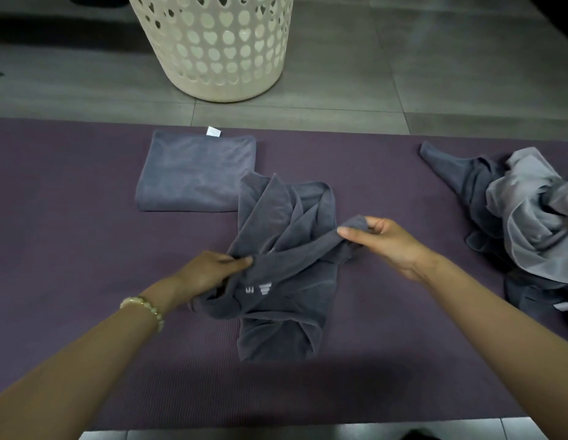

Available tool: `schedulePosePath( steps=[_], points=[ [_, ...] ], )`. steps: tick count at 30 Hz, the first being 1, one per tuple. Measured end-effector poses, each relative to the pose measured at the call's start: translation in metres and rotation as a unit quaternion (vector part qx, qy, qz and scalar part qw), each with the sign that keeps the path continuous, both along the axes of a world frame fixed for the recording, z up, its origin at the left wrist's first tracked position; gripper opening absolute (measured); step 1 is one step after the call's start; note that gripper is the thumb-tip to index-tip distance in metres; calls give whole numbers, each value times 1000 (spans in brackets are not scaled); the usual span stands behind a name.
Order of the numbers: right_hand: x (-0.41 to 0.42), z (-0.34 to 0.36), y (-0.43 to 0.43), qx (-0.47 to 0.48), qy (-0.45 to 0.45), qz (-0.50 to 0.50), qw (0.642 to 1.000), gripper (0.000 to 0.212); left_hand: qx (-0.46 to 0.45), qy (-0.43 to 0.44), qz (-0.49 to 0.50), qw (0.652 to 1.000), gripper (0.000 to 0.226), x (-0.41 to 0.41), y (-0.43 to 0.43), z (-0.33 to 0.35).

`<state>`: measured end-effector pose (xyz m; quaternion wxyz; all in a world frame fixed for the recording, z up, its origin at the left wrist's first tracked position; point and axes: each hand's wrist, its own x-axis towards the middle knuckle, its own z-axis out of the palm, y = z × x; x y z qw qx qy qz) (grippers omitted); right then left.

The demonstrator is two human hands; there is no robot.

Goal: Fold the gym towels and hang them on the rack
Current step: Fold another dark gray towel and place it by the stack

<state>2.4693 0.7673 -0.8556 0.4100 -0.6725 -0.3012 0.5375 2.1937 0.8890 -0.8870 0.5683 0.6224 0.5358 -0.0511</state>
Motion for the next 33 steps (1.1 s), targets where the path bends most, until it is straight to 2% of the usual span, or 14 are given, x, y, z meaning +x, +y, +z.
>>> schedulePosePath(
  steps=[2, 5, 7, 9, 13, 16, 18, 21, 24, 27, 30, 33],
  points=[
    [-1, -6, 11, 15, -7, -28, 999, 12, 31, 50, -67, 996, 51, 13, -1, -2],
    [-10, -22, 30, 8, -9, -48, 999, 14, 158, 98, -95, 978, 52, 36, 5, -9],
    [-17, -37, 39, -10, -35, -30, 999, 19, 239, 66, -39, 968, 46, 48, 9, -14],
    [-23, -49, 49, -17, -66, -9, 998, 23, 269, 13, -2, 963, 49, 60, 16, -18],
    [-34, -58, 66, -1, -27, -27, 999, 19, 211, -38, 21, 977, 58, 80, 38, -36],
    [-39, -61, 73, -6, -7, -24, 1000, 21, 141, -69, 24, 987, 51, 90, 48, -47],
    [-39, -63, 73, -10, 5, -12, 1000, 20, 136, -76, 29, 987, 42, 94, 47, -46],
    [-34, -61, 68, 17, 13, -9, 1000, 18, 138, -104, 97, 980, 36, 97, 44, -39],
    [-25, -57, 68, 49, 4, -35, 998, 17, 61, -68, 156, 984, 54, 97, 46, -29],
    [-24, -47, 71, 46, -3, -36, 998, 1, -5, -53, 147, 988, 60, 90, 41, -22],
    [-30, -34, 73, 50, 13, -3, 999, 11, -5, -116, 180, 977, 54, 83, 36, -19],
    [-37, -15, 65, 76, 16, 45, 996, 7, -17, -200, 169, 965, 42, 78, 33, -3]
  ],
)
